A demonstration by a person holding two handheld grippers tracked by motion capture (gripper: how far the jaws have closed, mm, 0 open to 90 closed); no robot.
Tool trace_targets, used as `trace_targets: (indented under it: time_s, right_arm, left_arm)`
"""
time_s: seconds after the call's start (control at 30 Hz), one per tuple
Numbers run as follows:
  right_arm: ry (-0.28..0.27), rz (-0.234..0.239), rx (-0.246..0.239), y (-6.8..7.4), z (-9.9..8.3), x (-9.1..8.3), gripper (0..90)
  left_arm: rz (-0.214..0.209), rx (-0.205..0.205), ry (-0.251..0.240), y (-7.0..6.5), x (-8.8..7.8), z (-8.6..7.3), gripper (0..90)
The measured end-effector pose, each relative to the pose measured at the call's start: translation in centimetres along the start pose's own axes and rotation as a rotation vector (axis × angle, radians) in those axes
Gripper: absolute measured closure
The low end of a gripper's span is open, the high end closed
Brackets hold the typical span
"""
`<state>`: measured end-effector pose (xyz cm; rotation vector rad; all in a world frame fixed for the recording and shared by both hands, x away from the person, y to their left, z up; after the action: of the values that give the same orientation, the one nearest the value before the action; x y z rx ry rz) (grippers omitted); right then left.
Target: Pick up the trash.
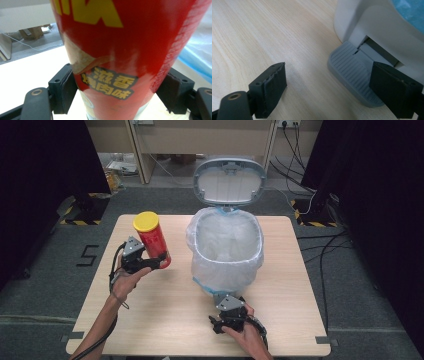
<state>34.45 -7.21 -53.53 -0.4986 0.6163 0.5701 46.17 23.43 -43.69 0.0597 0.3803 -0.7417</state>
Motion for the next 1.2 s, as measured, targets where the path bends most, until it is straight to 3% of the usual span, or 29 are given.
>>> trace_targets:
  time_s: [0.3, 0.57, 1.2]
  right_arm:
    - [0.001, 0.0, 0.0, 0.0, 0.0, 0.0, 14.2]
    - [0.001, -0.001, -0.001, 0.0, 0.0, 0.0, 14.2]
    - [0.001, -0.002, -0.001, 0.0, 0.0, 0.0, 14.2]
  left_arm:
    - [-0.02, 0.005, -0.014, -0.1, -1.5, 1.6, 23.9]
    - [-0.042, 0.041, -0.018, -1.5, -3.0, 3.4, 23.8]
    - [-0.125, 0.072, -0.043, -3.8, -3.9, 7.1, 23.8]
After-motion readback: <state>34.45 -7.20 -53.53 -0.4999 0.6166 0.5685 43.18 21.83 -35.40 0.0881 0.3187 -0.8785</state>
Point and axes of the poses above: each handheld gripper's, and its own axes: x roughly forward along the jaws, z roughly out of its top, y roughly to its left, the point moved 3 cm from there along x, roughly forward along the jaws, and after that the axes turned 11 degrees about -z, right-handed, at the moved point
